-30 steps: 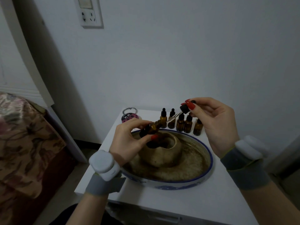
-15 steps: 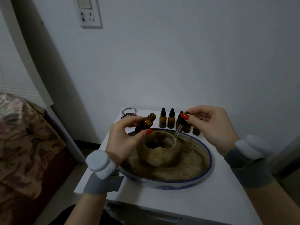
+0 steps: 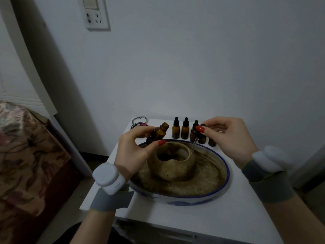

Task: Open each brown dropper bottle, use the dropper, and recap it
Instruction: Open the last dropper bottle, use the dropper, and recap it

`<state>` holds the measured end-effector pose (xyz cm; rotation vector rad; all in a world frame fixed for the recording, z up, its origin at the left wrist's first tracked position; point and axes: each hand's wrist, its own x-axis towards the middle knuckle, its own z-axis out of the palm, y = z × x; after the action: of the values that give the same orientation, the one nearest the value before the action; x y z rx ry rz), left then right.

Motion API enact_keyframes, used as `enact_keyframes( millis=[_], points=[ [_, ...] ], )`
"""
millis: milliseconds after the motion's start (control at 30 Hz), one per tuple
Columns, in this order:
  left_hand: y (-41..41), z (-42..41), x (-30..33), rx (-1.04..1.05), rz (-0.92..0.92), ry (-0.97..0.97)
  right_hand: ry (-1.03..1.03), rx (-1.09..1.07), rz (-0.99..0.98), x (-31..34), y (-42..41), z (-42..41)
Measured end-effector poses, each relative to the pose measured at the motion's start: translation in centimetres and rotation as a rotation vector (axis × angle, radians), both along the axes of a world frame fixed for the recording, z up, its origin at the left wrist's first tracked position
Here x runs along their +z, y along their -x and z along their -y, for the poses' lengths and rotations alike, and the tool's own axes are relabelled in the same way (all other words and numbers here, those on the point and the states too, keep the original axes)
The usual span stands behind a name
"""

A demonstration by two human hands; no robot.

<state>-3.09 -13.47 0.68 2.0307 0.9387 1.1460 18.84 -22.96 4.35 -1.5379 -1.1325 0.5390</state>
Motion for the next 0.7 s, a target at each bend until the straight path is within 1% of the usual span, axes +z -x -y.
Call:
enact_keyframes(
  millis=[700],
  points=[
    [-0.16,-0.18,-0.42,-0.017,-0.001,0.009,-0.077,-0.002,-0.031,-0.07,0.07,-0.09]
  ],
)
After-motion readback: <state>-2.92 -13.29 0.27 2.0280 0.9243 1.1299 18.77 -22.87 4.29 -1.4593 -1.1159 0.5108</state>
